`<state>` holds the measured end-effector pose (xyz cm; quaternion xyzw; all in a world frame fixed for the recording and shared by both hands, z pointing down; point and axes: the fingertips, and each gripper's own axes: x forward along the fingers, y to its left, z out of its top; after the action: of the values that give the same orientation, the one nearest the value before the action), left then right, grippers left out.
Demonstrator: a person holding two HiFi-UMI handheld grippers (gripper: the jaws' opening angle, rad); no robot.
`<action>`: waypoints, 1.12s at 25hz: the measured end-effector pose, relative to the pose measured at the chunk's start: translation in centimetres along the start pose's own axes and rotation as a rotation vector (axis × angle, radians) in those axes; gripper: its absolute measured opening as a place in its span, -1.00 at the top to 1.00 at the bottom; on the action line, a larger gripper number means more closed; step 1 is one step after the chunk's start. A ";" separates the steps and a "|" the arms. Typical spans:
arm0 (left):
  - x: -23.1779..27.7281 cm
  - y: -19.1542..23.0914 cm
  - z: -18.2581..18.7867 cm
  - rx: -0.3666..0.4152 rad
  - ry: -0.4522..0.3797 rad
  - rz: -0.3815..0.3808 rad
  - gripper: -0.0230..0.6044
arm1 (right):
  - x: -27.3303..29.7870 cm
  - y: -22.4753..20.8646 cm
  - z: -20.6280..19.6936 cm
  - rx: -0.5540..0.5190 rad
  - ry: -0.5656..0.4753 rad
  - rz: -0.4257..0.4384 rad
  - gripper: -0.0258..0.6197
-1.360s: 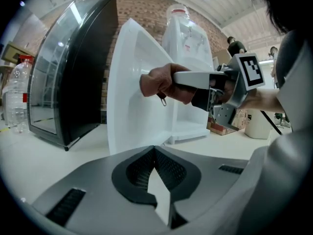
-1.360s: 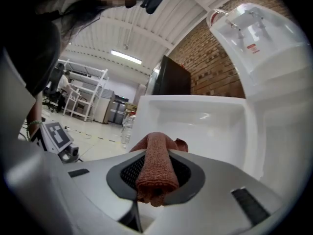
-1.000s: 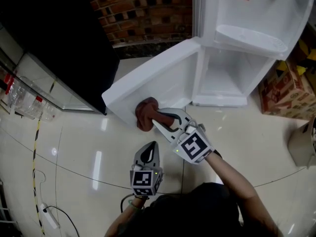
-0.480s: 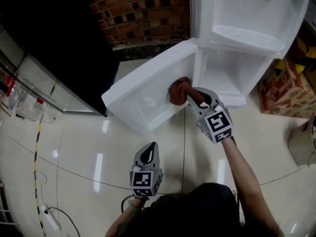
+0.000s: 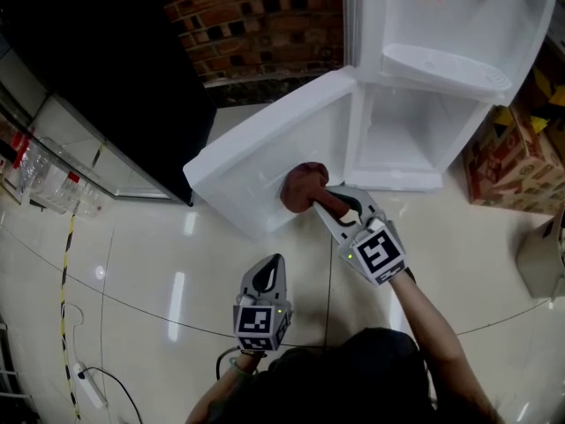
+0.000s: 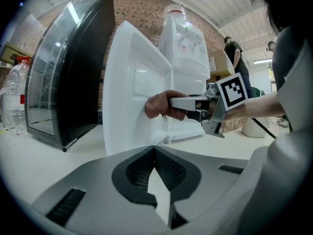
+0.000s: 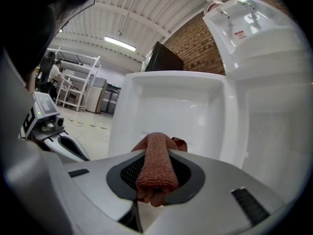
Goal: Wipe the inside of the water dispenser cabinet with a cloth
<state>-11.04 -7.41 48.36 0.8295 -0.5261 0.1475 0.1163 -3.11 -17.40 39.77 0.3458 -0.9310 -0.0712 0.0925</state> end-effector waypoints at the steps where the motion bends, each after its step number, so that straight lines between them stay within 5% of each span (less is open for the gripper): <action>1: 0.0 -0.1 -0.1 0.002 0.002 -0.003 1.00 | 0.2 1.6 -0.1 -0.002 -0.003 0.035 0.66; 7: -0.2 -0.4 -0.3 0.008 0.001 -0.007 1.00 | 3.0 8.3 -2.9 -0.055 0.046 0.212 0.66; 11: -0.4 -0.7 -0.2 0.014 0.001 -0.017 1.00 | 4.9 8.7 -5.1 -0.078 0.096 0.230 0.66; 23: -0.3 -1.0 -0.4 0.018 0.009 -0.028 1.00 | 0.4 -7.4 -12.0 0.097 0.253 -0.192 0.66; 28: -0.3 -1.3 -0.5 0.030 0.013 -0.034 1.00 | -1.1 -8.8 -12.6 0.095 0.264 -0.214 0.66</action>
<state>-10.03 -6.44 48.68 0.8388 -0.5090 0.1587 0.1099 6.04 -24.14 50.19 0.4531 -0.8711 0.0092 0.1893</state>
